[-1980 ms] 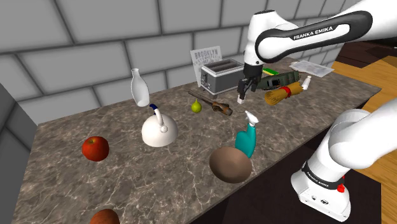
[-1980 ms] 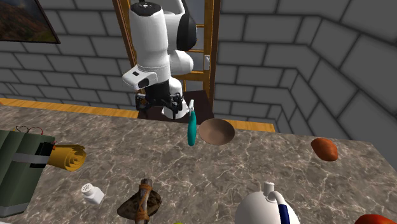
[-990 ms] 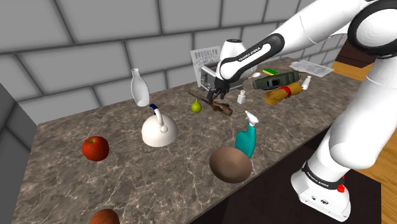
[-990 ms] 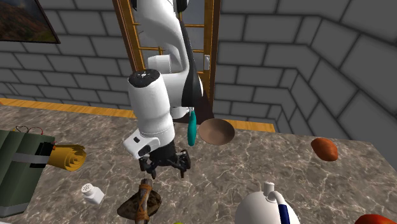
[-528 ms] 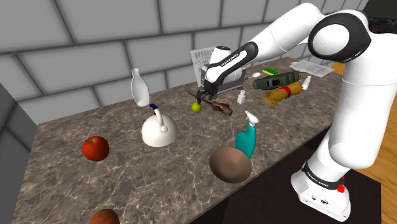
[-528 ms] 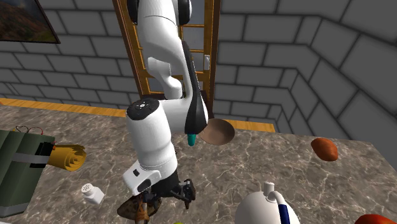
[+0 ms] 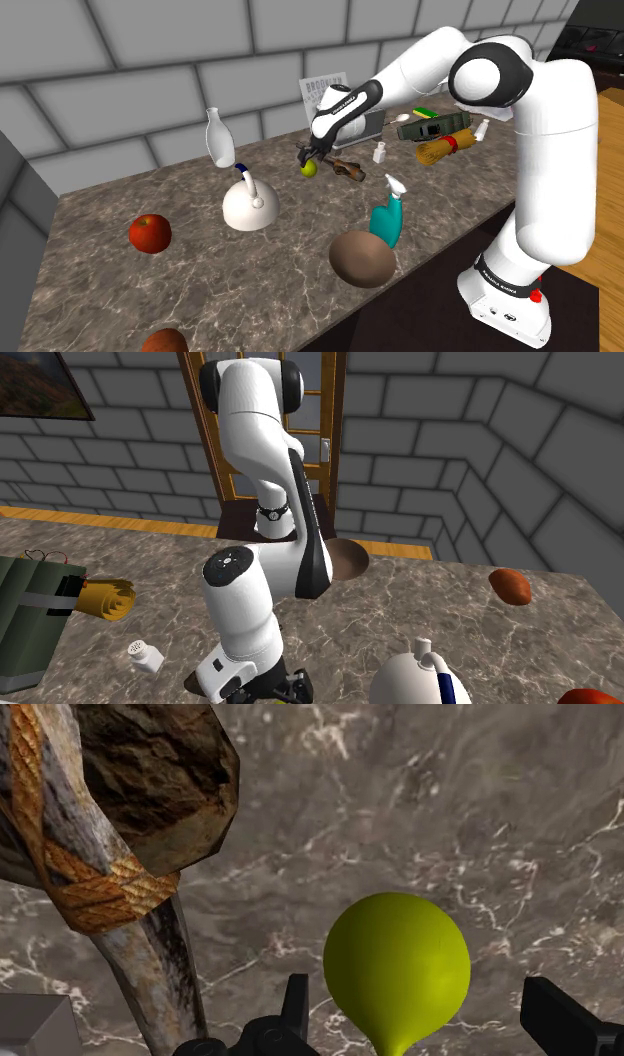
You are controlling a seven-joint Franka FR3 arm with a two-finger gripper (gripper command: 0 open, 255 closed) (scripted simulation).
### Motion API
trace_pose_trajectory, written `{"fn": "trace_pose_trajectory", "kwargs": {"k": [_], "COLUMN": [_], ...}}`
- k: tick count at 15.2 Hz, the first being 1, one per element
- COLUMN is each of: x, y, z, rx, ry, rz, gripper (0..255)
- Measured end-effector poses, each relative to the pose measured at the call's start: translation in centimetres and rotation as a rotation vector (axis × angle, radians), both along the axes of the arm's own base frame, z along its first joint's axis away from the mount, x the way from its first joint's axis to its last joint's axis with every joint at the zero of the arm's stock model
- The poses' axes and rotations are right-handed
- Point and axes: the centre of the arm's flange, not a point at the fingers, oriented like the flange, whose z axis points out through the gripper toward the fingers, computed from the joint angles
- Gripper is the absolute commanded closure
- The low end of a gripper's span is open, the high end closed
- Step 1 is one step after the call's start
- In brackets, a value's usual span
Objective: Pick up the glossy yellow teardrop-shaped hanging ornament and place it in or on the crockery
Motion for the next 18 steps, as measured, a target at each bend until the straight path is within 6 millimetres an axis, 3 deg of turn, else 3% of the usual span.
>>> {"fn": "trace_pose_trajectory", "kwargs": {"k": [4, 9, 10, 18], "x": [0.4, 0.5, 0.5, 0.5], "y": [0.2, 0.1, 0.1, 0.1], "z": [-1.7, -1.9, -1.9, -1.8], "rx": [0.0, 0.0, 0.0, 0.0], "ry": [0.0, -0.001, -0.001, -0.002], "rz": [0.0, 0.0, 0.0, 0.0], "gripper": [0, 0, 255, 255]}}
